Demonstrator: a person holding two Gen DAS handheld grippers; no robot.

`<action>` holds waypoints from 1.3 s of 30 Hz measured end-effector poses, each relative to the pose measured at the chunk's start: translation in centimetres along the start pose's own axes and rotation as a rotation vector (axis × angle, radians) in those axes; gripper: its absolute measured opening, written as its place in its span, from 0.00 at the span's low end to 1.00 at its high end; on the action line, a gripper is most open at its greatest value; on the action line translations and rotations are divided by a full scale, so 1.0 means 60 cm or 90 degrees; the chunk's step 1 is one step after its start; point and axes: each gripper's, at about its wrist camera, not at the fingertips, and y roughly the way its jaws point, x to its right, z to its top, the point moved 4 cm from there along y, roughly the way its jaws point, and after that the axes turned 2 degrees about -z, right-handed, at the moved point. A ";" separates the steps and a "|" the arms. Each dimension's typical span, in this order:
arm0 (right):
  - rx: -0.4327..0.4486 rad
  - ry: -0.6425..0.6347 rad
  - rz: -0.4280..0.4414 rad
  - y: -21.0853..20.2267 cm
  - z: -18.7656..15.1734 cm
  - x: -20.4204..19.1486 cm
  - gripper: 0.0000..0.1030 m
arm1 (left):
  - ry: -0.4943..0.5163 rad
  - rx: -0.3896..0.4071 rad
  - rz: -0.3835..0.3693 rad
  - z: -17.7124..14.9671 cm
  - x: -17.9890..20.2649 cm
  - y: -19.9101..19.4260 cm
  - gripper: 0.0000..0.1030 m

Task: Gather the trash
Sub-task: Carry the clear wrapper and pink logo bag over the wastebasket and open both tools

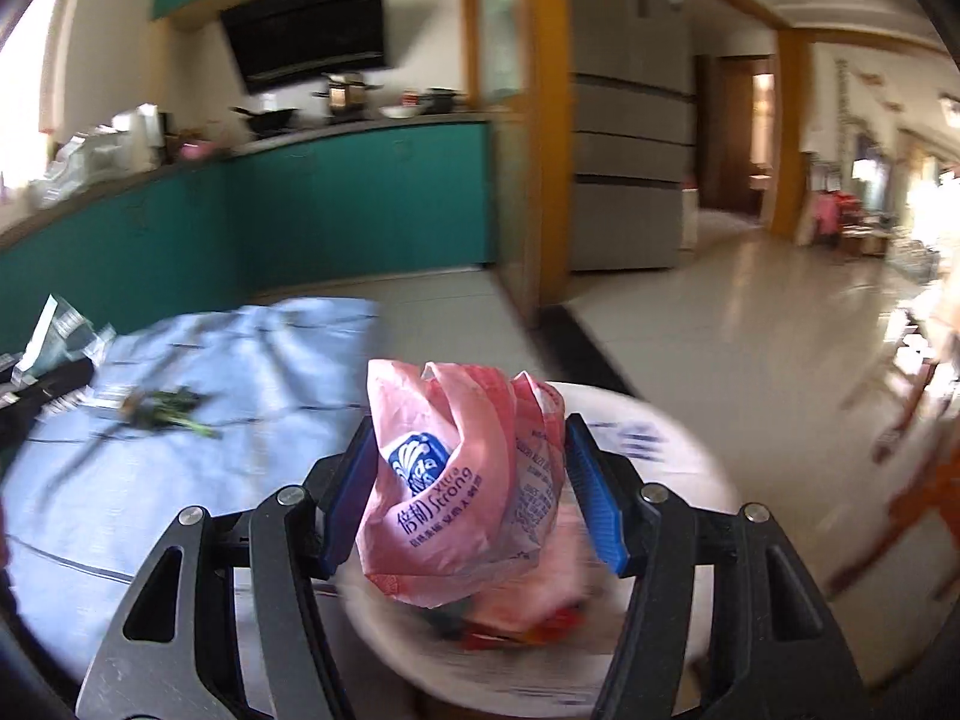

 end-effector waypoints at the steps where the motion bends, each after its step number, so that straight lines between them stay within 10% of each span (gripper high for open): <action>1: -0.009 0.001 -0.016 0.004 -0.006 0.013 0.59 | 0.002 0.000 -0.021 0.005 0.026 0.013 0.61; 10: -0.129 0.024 -0.032 0.062 -0.056 0.057 0.59 | -0.008 -0.063 -0.191 0.003 0.170 0.139 0.61; 18: -0.150 0.027 -0.036 0.075 -0.068 0.068 0.59 | -0.040 -0.134 -0.239 -0.029 0.201 0.232 0.70; 30: -0.151 0.013 -0.037 0.078 -0.067 0.062 0.65 | 0.003 -0.109 -0.177 -0.029 0.178 0.211 0.89; 39: -0.137 0.009 -0.048 0.079 -0.060 0.045 0.86 | 0.064 -0.066 -0.024 -0.009 0.063 0.139 0.89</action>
